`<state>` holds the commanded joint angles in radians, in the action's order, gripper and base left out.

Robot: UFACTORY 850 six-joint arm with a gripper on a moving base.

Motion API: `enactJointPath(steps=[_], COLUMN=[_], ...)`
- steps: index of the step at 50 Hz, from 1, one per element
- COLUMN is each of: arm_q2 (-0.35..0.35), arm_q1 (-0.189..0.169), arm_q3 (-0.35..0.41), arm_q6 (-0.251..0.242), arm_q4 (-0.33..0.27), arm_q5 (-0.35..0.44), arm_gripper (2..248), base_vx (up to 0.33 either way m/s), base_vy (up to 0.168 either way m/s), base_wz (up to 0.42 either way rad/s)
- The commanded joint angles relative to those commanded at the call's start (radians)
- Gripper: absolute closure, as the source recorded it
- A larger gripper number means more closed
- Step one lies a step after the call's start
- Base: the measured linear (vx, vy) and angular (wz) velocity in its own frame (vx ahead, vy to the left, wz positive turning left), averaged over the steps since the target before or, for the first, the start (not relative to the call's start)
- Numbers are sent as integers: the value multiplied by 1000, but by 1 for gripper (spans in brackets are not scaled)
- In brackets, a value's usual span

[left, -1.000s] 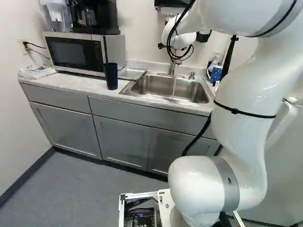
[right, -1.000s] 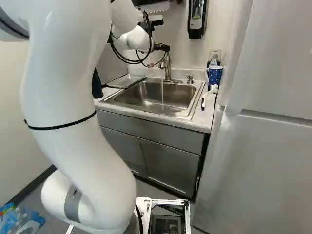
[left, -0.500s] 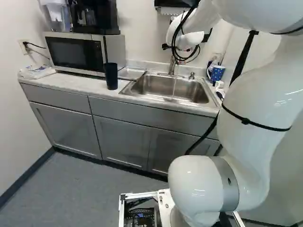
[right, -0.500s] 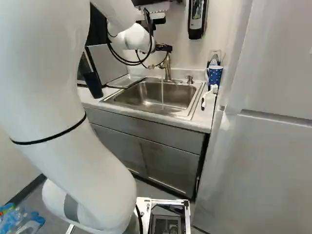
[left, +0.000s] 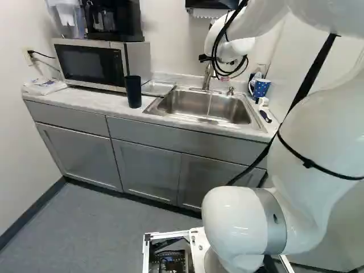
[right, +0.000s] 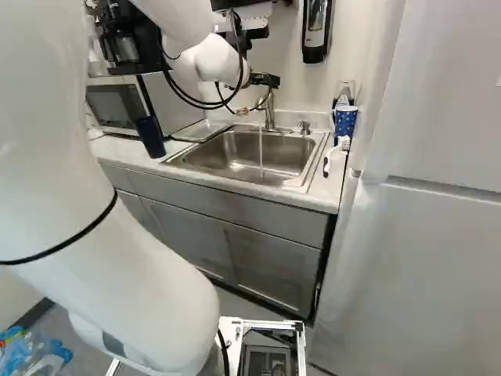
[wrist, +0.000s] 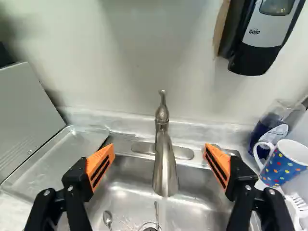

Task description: Rinse the cup and place it in the tray

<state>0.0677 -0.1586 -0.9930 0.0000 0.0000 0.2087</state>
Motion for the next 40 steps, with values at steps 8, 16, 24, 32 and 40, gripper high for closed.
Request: enactJointPath(steps=[8, 16, 24, 32, 40], arm_q2=[43, 87, 128, 160, 171], arm_q1=[-4, -8, -12, -15, -16], arm_q3=[41, 82, 119, 148, 158], arm_q6=[0, 0, 0, 0, 0], arm_q4=[0, 0, 0, 0, 0], arm_q5=[-42, -94, -152, -213, -276], arm_gripper=[3, 3, 3, 3, 3], base_vx=[0, 0, 0, 0, 0], base_vy=[0, 0, 0, 0, 0], base_wz=[0, 0, 0, 0, 0])
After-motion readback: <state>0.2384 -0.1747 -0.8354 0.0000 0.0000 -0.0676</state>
